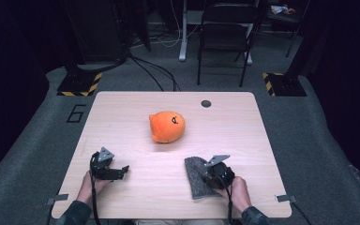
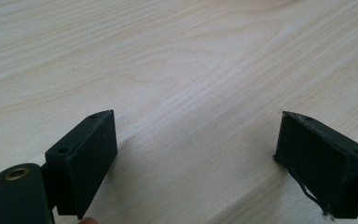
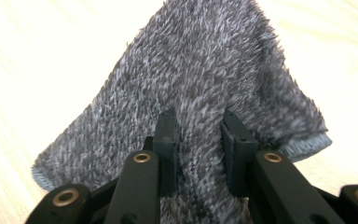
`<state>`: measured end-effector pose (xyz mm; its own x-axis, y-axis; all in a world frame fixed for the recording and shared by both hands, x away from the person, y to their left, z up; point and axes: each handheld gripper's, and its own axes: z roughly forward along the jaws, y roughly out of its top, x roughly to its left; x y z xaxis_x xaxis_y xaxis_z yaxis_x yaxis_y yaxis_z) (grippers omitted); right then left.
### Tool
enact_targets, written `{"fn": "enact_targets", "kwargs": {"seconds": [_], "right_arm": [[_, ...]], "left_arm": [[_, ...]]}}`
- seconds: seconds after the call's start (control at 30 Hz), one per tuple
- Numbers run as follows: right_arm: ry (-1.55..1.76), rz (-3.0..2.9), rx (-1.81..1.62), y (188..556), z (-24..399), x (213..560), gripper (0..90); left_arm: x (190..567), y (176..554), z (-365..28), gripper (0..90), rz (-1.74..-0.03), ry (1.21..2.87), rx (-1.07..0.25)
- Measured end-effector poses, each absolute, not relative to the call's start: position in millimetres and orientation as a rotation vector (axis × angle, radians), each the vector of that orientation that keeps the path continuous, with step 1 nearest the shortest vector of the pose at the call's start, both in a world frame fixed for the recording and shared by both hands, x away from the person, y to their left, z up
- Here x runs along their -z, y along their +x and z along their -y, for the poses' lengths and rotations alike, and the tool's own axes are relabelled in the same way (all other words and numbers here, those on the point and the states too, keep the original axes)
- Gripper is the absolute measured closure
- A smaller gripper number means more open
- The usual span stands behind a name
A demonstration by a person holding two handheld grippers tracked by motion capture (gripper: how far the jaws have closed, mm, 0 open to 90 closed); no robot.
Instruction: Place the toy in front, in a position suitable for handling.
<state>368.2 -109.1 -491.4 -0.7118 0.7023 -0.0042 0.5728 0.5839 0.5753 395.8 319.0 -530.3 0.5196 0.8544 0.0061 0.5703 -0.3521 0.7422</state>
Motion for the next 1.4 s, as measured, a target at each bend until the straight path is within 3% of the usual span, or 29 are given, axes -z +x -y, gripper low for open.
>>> {"fn": "enact_targets", "kwargs": {"seconds": [0.83,1.4], "right_arm": [[1.233,-2.332,-0.894,383.4,170.7,459.3,69.9],[1.421,-2.182,-0.837,419.1,227.5,466.8,69.8]], "left_arm": [[530.3,395.6,-319.0,12.0,-1.156,2.062,-0.521],[530.3,395.4,-318.8,12.0,-1.157,2.061,-0.523]]}}
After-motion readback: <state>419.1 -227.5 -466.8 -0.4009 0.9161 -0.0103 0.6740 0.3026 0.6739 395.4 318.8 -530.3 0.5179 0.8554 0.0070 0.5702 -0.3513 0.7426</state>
